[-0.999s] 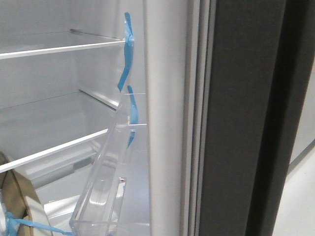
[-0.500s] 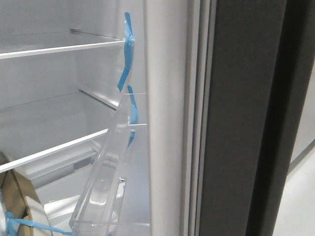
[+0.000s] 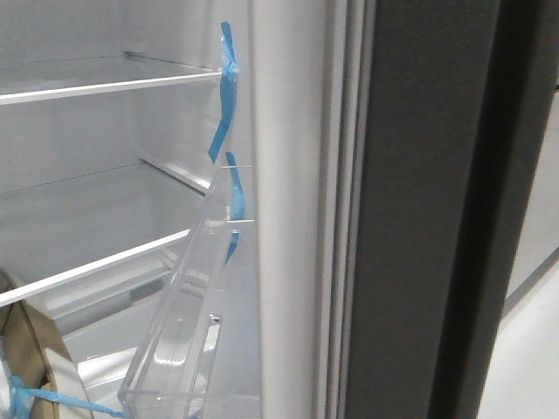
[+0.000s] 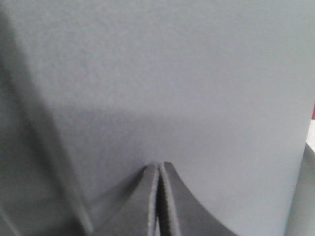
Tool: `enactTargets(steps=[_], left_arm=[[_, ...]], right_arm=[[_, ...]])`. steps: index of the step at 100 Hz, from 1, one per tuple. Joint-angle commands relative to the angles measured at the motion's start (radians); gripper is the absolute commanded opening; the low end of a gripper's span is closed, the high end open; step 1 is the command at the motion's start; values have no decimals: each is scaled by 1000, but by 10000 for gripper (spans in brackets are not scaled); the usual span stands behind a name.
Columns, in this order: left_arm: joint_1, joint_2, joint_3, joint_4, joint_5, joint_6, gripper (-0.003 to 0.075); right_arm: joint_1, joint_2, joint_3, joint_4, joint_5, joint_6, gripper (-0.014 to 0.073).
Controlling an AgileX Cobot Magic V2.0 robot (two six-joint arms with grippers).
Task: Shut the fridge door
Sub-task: 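Push the dark-grey door with both grippers toward the fridge body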
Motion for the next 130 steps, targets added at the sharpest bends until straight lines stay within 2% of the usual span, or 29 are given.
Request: enactTargets(steps=[1, 18, 65, 107, 130], left_arm=[[-7, -12, 35, -4, -72, -4, -20], [-7, -12, 35, -4, -72, -4, -20], [-7, -12, 35, -4, -72, -4, -20], [-7, -12, 35, -4, -72, -4, -20], [-7, -12, 35, -4, -72, -4, -20]], right_arm=[[3, 17, -42, 63, -67, -35, -45], [3, 39, -42, 178, -58, -117, -44], [3, 172, -45, 393, -77, -312, -44], [7, 357, -188, 445, -70, -418, -44], [59, 458, -262, 466, -95, -463, -44]])
